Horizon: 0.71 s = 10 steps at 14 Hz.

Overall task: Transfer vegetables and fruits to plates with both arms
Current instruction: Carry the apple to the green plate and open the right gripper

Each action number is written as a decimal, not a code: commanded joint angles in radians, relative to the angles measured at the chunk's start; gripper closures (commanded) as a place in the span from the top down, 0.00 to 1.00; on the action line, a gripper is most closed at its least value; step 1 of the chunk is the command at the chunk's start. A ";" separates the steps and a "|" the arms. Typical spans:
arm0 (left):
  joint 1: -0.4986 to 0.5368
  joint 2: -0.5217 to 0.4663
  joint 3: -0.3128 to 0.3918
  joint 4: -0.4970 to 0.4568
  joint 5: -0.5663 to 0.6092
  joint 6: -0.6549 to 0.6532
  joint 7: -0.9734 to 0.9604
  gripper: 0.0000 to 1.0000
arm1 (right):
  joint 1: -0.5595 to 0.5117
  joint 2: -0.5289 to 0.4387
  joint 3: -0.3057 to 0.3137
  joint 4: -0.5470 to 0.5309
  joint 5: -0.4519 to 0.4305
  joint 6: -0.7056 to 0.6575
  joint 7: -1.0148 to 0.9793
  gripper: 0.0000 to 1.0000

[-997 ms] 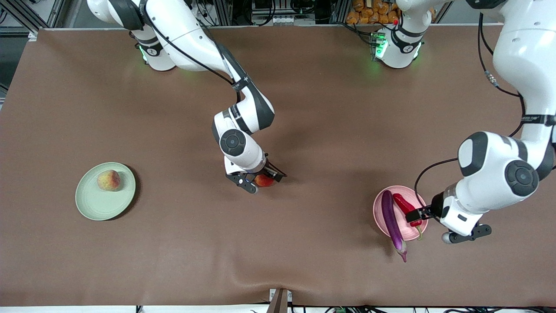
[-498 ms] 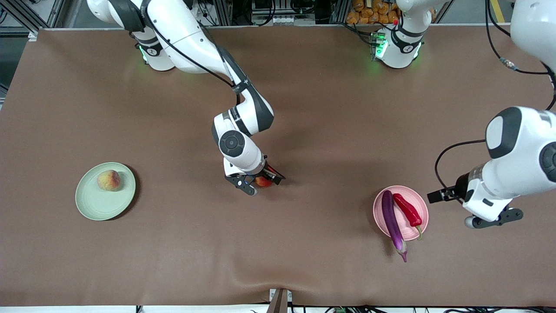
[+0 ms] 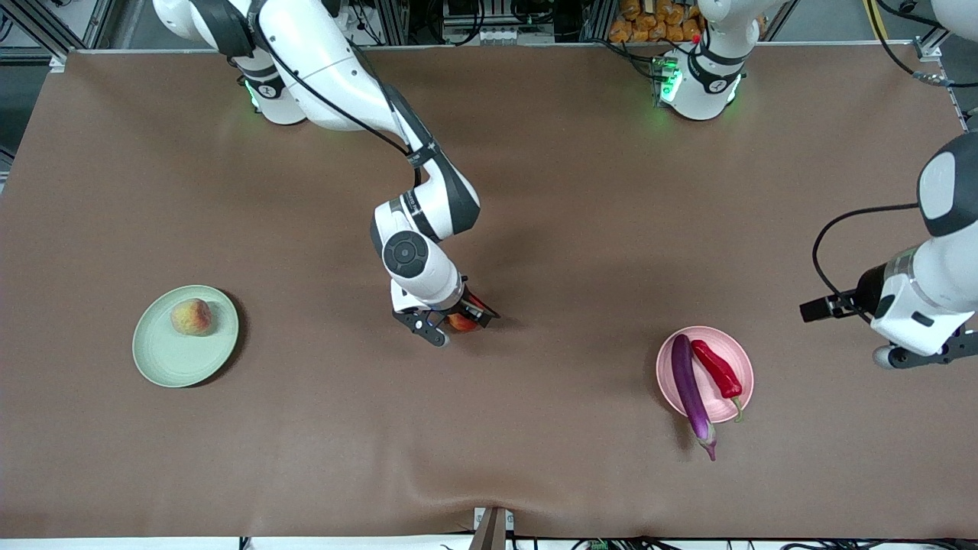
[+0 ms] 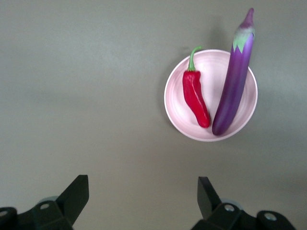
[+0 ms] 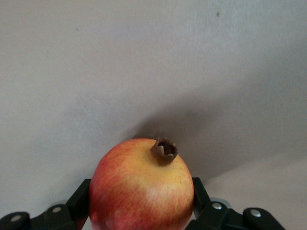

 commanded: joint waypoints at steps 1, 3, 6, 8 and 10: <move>0.005 -0.092 -0.005 -0.020 -0.054 -0.073 0.016 1.00 | -0.042 -0.062 -0.026 0.004 -0.004 -0.109 -0.102 0.63; 0.013 -0.129 -0.005 -0.020 -0.075 -0.084 0.030 1.00 | -0.100 -0.117 -0.051 0.002 -0.004 -0.250 -0.247 0.63; 0.011 -0.165 -0.008 -0.020 -0.087 -0.136 0.040 1.00 | -0.230 -0.191 -0.063 -0.013 -0.004 -0.378 -0.492 0.63; 0.011 -0.205 -0.010 -0.028 -0.140 -0.149 0.027 1.00 | -0.333 -0.222 -0.063 -0.042 -0.004 -0.422 -0.698 0.63; 0.011 -0.236 -0.011 -0.031 -0.165 -0.162 0.025 1.00 | -0.439 -0.222 -0.063 -0.063 -0.004 -0.453 -0.894 0.61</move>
